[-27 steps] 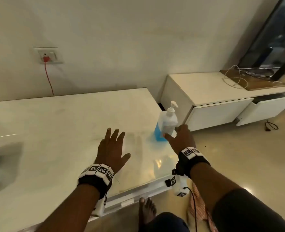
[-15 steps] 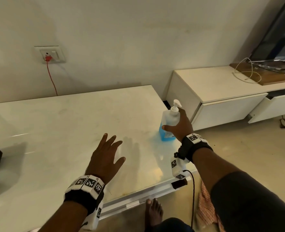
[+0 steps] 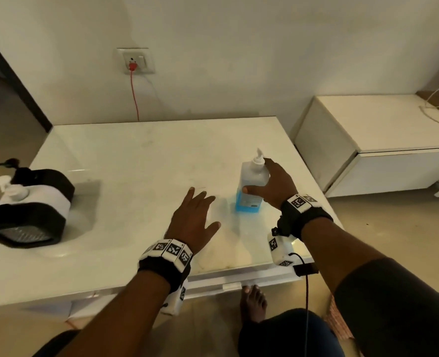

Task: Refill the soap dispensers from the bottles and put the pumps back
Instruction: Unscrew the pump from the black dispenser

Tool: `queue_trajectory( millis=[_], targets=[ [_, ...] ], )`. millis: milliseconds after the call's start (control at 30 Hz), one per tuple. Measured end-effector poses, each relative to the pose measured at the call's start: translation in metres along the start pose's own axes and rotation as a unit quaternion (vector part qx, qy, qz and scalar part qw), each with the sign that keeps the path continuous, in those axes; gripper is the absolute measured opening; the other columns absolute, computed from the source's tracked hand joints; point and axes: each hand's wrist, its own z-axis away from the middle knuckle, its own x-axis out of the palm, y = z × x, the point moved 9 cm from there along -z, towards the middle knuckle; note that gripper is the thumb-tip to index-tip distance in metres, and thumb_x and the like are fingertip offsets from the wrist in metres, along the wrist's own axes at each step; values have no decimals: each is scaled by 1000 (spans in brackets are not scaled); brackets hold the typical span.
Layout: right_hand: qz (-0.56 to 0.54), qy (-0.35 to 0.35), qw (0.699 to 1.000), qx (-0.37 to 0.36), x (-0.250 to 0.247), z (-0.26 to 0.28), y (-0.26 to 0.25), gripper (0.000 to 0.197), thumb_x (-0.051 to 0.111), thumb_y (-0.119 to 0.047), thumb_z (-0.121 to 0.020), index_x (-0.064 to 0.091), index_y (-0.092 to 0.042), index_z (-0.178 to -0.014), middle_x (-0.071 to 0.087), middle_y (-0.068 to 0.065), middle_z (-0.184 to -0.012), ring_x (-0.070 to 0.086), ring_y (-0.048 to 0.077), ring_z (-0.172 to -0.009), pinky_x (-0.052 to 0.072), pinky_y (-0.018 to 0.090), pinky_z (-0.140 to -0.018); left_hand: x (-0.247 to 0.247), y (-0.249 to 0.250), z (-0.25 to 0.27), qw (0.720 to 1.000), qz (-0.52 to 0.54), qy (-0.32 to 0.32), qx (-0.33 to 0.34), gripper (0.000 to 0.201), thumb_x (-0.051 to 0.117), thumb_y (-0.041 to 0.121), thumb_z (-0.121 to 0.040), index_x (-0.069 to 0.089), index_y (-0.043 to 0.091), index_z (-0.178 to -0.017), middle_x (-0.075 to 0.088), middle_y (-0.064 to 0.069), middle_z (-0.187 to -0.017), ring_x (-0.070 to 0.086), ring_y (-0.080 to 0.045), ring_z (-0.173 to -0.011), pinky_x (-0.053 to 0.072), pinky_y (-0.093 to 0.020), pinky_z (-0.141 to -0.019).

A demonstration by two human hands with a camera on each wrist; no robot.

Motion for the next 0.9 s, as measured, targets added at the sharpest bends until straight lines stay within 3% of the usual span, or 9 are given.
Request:
queue_trajectory(
  millis=[67,167,300,433,567,667,767,800,900],
  targets=[
    [2,-17,1000,3,3,2,-6,85,88,-34,-75,44,-22,-147,58,3,-134,57,26,-119,52,46,-97,-5,-7,6,1000,2,0,-11,71,61,45,-103,29,26,-163,19,4,-174,-5,-16,-163,23,-38,-126],
    [40,-11,999,4,2,5,-12,88,87,-31,-76,40,-20,-150,58,4,-137,57,27,-123,46,35,-99,-15,-20,17,999,27,13,-29,68,62,44,-102,32,26,-162,21,4,-174,-4,-15,-163,24,-37,-124],
    [11,58,998,23,-3,19,-24,103,87,-32,-72,29,-17,-156,47,8,-149,46,29,-135,39,46,-111,-28,-47,35,992,91,52,-67,63,65,41,-102,40,27,-158,26,6,-172,-2,-13,-162,21,-38,-125],
    [13,169,985,18,-9,51,-47,83,78,-23,-81,36,-13,-152,43,11,-149,45,31,-134,37,43,-109,-39,-76,59,977,152,94,-113,57,67,38,-101,48,26,-153,35,5,-168,8,-13,-162,17,-30,-124],
    [-19,268,963,-5,-2,85,-75,54,76,-21,-81,53,-11,-129,56,11,-125,54,35,-115,41,42,-98,-65,-104,93,943,251,151,-159,42,70,32,-100,62,23,-140,55,3,-153,42,-18,-149,26,-24,-118],
    [-62,218,970,-86,42,90,-115,38,75,-17,-84,57,-15,-117,58,0,-102,58,26,-92,45,40,-87,-96,-134,122,912,291,211,-197,35,69,31,-100,66,24,-135,63,7,-141,58,-21,-128,37,-25,-110],
    [-79,97,979,-163,111,87,-173,32,74,-16,-86,61,-20,-115,62,-3,-104,58,14,-81,42,16,-75,-125,-175,153,886,292,263,-245,31,67,29,-102,68,20,-131,69,3,-133,61,-17,-125,42,-26,-102],
    [-85,55,979,-179,131,86,-189,30,74,-15,-87,63,-21,-114,64,-3,-107,59,12,-81,39,13,-72,-132,-188,164,877,284,281,-268,28,66,29,-102,70,19,-127,71,0,-127,63,-19,-119,42,-26,-96],
    [-92,-49,967,-234,190,91,-247,26,74,-16,-89,66,-23,-112,66,-5,-114,61,11,-87,44,22,-77,-149,-226,205,836,250,333,-359,20,61,32,-103,71,18,-114,74,-7,-110,61,-25,-97,40,-29,-83]
  ],
)
